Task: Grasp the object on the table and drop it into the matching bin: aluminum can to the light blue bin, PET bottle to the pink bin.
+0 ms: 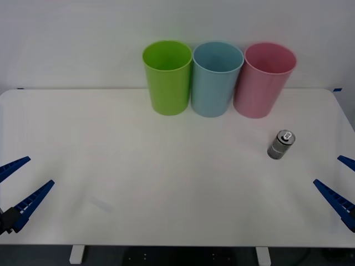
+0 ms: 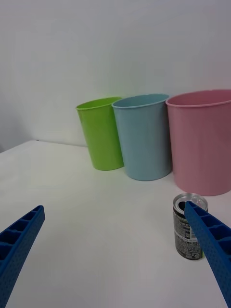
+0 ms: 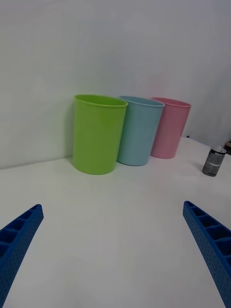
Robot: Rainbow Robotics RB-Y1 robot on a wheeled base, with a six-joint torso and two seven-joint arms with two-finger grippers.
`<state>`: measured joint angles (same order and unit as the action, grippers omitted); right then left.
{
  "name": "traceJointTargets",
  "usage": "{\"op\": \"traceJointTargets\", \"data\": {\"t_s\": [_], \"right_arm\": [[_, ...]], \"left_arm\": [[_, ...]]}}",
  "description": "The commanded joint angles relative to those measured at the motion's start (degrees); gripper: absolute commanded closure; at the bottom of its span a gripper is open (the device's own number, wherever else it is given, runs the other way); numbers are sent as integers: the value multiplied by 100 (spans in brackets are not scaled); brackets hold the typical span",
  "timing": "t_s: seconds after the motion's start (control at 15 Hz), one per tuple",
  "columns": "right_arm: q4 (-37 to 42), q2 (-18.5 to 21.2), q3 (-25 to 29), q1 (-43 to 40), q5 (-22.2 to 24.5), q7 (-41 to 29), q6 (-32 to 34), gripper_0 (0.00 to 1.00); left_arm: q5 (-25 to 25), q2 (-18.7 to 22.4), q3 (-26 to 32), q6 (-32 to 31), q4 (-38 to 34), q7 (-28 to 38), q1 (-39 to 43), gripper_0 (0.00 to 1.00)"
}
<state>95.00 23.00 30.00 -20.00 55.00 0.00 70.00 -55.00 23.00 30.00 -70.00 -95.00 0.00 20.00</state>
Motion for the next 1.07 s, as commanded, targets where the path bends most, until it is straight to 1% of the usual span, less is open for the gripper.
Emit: {"op": "traceJointTargets", "data": {"t_s": [0.07, 0.2, 0.4, 0.53, 0.73, 1.07], "right_arm": [[0, 0, 0, 0, 0, 0, 0, 0], [-78, -41, 32, -65, 11, 0, -21, 0], [-69, 126, 15, -162, -16, 18, -74, 0], [-78, 222, -47, -320, -95, 97, -241, 0], [-148, 249, -144, -391, -121, 316, -391, 0], [-1045, 249, -398, -48, -200, 1477, -602, 0]], "left_arm": [[0, 0, 0, 0, 0, 0, 0, 0], [0, 0, 0, 0, 0, 0, 0, 0], [0, 0, 0, 0, 0, 0, 0, 0], [0, 0, 0, 0, 0, 0, 0, 0], [0, 0, 0, 0, 0, 0, 0, 0], [0, 0, 0, 0, 0, 0, 0, 0]]}}
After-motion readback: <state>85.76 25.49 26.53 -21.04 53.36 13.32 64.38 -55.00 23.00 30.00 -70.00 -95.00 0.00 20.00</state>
